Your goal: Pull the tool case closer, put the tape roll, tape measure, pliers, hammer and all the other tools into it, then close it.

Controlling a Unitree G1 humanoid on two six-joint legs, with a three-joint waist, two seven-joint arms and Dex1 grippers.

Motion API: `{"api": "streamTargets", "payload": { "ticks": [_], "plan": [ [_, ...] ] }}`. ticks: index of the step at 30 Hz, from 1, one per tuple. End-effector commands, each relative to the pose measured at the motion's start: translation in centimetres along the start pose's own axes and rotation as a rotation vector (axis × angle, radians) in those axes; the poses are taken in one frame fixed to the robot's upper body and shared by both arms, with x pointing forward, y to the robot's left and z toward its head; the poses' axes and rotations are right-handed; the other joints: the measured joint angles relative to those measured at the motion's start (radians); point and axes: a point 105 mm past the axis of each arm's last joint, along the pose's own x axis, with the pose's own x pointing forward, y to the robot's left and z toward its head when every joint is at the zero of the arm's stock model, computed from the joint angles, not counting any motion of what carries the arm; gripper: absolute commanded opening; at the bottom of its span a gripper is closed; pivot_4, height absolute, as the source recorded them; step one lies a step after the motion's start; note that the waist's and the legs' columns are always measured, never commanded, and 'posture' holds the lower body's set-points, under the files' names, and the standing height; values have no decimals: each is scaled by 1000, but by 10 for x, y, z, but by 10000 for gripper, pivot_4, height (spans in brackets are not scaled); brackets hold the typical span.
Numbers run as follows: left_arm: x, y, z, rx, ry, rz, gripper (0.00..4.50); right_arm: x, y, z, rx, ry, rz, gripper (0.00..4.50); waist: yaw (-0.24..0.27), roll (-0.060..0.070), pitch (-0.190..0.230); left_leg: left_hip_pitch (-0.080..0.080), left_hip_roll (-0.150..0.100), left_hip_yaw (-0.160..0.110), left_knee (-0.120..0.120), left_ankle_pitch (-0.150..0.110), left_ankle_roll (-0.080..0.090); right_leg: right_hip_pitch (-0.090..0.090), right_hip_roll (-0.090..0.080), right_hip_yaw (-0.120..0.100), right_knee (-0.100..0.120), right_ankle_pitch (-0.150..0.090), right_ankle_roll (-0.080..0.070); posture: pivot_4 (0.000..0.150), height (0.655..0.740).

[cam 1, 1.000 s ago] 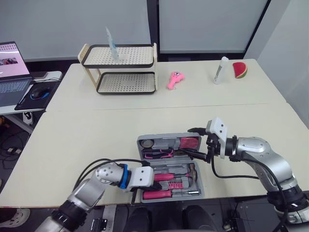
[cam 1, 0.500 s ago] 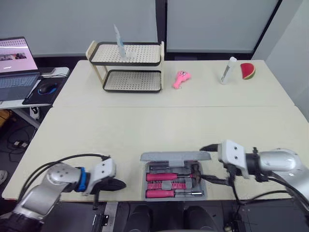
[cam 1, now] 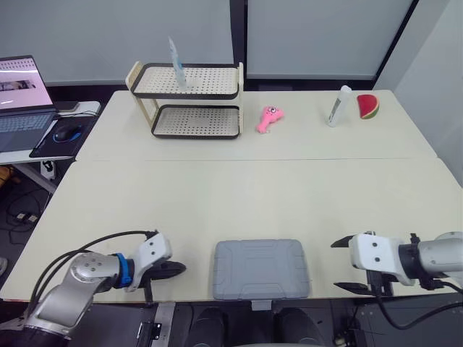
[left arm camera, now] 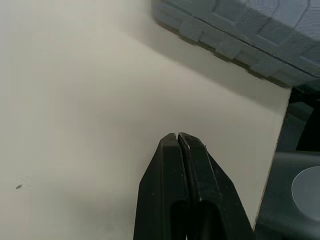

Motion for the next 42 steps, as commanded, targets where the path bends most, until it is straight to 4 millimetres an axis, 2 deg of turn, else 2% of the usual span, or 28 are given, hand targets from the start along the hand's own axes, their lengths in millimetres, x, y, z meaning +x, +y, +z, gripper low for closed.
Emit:
{"api": "streamTargets", "payload": {
  "ticks": [1, 9, 17, 29, 35, 38, 42],
  "plan": [
    [16, -8, 10, 39, -12, -3, 0, 15, -9, -4, -42, 32, -51, 24817, 0, 0, 0, 0, 0, 0, 0, 0, 0, 0, 0, 0, 0, 0, 0, 1500, 7356],
    [35, -20, 27, 60, -26, -26, 0, 50, -10, -8, -87, 56, -48, 10529, 0, 0, 0, 0, -1, 0, 0, 0, 0, 0, 0, 0, 0, 0, 0, 1500, 7356],
    [43, -24, 39, 67, -45, -41, 0, 61, -13, -2, -92, 38, -35, 173, 1, 0, 0, 0, 0, 0, 1, 0, 0, 0, 0, -1, 1, 0, 0, 1500, 7356],
    [44, -19, 40, 73, -48, -27, 0, 63, -14, -2, -85, 32, -39, 173, 3, 0, 0, 0, -1, 0, 1, 0, 0, 0, 0, -1, 1, 0, 0, 1500, 7356],
    [15, -6, 28, 56, -28, 30, 0, 47, -22, -8, -73, 44, -81, 173, 1, 0, 0, 0, 0, 0, 1, 0, 0, 0, 0, -1, 1, 0, 0, 1500, 7356],
    [-13, 5, 28, 51, -51, 67, 0, 24, -35, -9, -76, 22, -150, 173, 1, 0, 0, 0, 0, 0, 1, 0, 0, -1, 0, -1, 1, 0, 0, 1500, 7356],
    [-53, 27, 37, 137, -63, 209, 0, -24, -41, -11, -42, -51, -161, 173, 6, 0, 1, 0, 0, -1, 1, 0, 0, 0, -2, -1, 0, 0, 0, 1500, 7356]
  ]
}}
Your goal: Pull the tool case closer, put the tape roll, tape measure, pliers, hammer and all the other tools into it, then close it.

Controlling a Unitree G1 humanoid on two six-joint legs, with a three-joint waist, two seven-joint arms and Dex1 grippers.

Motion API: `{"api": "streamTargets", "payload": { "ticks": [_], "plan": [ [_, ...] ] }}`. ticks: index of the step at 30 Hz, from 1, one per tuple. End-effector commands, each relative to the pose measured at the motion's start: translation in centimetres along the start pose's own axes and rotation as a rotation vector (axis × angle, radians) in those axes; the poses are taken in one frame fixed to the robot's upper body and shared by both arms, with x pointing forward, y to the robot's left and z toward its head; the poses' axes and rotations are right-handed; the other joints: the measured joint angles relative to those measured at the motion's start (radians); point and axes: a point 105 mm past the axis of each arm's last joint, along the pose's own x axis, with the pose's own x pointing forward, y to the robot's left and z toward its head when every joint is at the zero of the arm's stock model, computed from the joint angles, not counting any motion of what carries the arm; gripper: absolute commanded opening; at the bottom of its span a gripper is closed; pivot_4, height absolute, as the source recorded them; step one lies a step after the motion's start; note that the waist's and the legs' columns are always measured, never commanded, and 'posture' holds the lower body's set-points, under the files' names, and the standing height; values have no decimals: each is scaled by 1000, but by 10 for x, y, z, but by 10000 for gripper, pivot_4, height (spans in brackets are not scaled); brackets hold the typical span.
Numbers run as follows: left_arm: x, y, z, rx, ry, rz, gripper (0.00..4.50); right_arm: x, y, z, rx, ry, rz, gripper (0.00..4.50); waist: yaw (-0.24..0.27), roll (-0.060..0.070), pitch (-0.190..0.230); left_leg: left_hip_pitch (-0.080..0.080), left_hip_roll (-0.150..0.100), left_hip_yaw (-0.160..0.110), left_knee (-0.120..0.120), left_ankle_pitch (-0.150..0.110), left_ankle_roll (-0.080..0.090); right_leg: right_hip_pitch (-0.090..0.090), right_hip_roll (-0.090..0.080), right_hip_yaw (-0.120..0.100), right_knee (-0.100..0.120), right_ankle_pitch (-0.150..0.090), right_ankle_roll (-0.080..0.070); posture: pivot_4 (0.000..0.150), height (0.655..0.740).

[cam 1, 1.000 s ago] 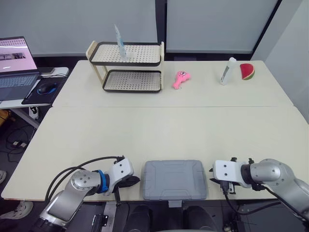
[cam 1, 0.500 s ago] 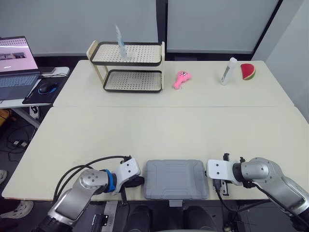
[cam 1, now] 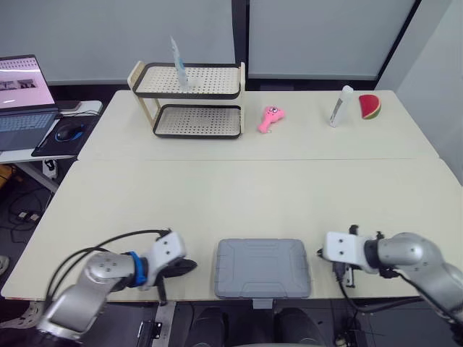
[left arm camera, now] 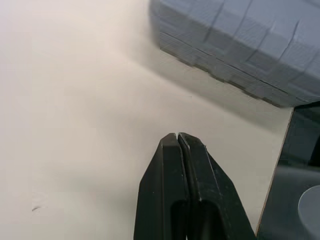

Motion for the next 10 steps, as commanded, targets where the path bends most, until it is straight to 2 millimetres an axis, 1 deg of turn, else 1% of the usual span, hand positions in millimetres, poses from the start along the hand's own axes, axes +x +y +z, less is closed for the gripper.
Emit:
{"api": "streamTargets", "payload": {
  "ticks": [1, 3, 5, 7, 10],
  "plan": [
    [-29, 19, 15, 91, -32, 107, 0, -42, -16, 11, -30, -81, -46, 173, 2, 0, 0, 0, 0, 0, 0, 0, 0, 0, 0, 0, 0, 0, 0, 1500, 7356],
    [-39, 22, 19, 115, -35, 116, 0, -60, -21, 9, -20, -87, -56, 173, 1, 0, 0, 1, 0, 1, 0, 0, 0, 1, 0, 0, 0, 0, 0, 1500, 7356],
    [-43, 22, 23, 129, -43, 103, 0, -72, -22, 8, -5, -90, -52, 173, 0, 0, 0, 1, 0, 1, 0, 0, 0, 1, 0, 0, 0, 0, 0, 1500, 7356],
    [-44, 24, 25, 132, -52, 98, 0, -78, -20, 4, 4, -76, -29, 173, 1, 0, 0, 1, 0, 1, 0, 0, 0, 1, 0, 0, 0, 0, 0, 1500, 7356],
    [-41, 24, 26, 126, -62, 76, 0, -79, -16, 1, 8, -65, -5, 173, 0, 0, 0, 1, 0, 1, 0, 0, 0, 1, 0, 0, 0, 0, 0, 1500, 7356]
  ]
}}
